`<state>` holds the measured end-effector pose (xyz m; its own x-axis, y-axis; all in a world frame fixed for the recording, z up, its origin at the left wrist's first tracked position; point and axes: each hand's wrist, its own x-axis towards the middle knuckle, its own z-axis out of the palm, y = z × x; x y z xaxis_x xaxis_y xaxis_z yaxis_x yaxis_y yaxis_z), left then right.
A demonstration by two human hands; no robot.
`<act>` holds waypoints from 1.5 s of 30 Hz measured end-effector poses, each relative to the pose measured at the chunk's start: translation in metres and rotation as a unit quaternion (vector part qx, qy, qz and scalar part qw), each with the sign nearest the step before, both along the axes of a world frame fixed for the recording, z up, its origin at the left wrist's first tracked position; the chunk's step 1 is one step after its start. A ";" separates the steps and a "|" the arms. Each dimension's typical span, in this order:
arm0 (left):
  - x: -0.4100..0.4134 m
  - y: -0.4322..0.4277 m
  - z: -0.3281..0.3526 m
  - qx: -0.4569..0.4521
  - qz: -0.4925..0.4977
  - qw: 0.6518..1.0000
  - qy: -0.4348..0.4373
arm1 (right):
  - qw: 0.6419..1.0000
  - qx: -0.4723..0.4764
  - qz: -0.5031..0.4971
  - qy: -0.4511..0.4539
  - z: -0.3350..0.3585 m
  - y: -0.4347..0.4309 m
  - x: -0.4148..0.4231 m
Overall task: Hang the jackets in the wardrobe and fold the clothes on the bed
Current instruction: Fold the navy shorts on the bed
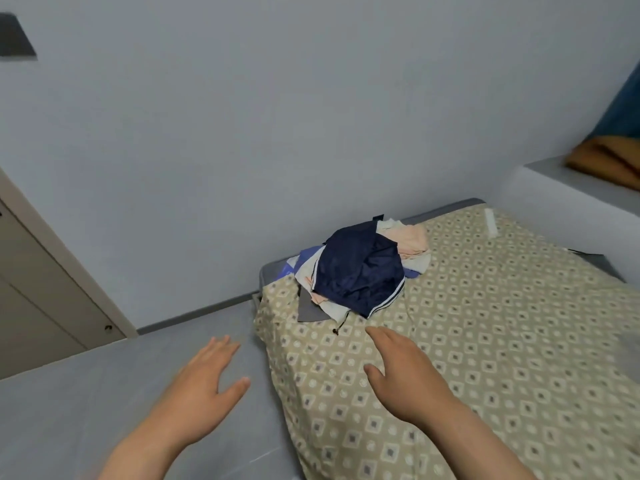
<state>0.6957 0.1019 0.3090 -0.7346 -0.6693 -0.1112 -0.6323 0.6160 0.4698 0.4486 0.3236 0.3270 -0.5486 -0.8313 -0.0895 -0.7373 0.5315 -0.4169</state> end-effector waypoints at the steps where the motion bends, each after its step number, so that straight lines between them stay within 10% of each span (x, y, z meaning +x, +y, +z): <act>1: -0.012 -0.014 -0.006 0.008 -0.011 1.000 -0.002 | 1.000 0.007 -0.012 -0.001 -0.003 -0.008 -0.007; 18: -0.159 -0.169 -0.083 0.123 -0.121 0.985 0.009 | 0.984 0.107 -0.141 -0.027 -0.027 -0.112 -0.081; 32: -0.183 -0.179 -0.132 0.201 -0.050 0.978 0.036 | 0.984 0.149 -0.094 -0.021 -0.065 -0.155 -0.129; 45: -0.267 -0.132 -0.254 0.281 0.121 0.950 0.065 | 0.995 0.088 0.029 -0.045 -0.239 -0.178 -0.245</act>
<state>0.4290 -0.0305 0.0550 -0.5985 -0.6825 -0.4196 -0.6382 0.0896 0.7647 0.2032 0.1454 0.0877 -0.4840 -0.8282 -0.2826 -0.7322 0.5601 -0.3876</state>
